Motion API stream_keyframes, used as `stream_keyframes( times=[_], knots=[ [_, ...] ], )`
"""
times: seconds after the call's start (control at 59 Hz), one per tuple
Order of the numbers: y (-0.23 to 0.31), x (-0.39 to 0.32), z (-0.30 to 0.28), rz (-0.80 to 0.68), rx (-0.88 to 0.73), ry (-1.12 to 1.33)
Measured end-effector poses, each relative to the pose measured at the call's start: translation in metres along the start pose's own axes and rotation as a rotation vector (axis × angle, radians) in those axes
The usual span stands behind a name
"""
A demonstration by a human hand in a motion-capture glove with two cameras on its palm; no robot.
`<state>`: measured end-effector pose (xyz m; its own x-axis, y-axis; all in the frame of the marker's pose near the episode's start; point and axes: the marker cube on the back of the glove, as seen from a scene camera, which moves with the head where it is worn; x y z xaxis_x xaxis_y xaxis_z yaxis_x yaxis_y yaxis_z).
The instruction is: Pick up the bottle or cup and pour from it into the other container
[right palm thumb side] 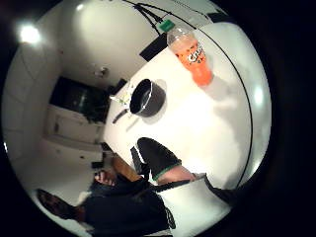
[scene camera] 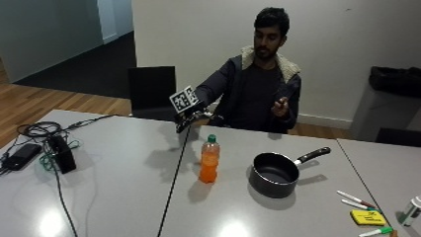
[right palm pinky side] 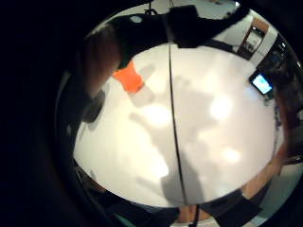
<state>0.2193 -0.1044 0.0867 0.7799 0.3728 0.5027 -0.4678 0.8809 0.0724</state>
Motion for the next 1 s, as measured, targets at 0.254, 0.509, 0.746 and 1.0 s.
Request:
stream_keyframes(
  times=[0.254,0.509,0.746,1.0],
  knots=[
    [-0.077,0.015,0.078,0.060,-0.094,-0.442],
    [-0.118,0.010,0.132,0.072,-0.041,-0.595],
    [-0.114,0.008,0.134,0.053,-0.046,-0.616],
    [-0.061,0.003,0.082,-0.018,0.038,-0.585]
  ],
)
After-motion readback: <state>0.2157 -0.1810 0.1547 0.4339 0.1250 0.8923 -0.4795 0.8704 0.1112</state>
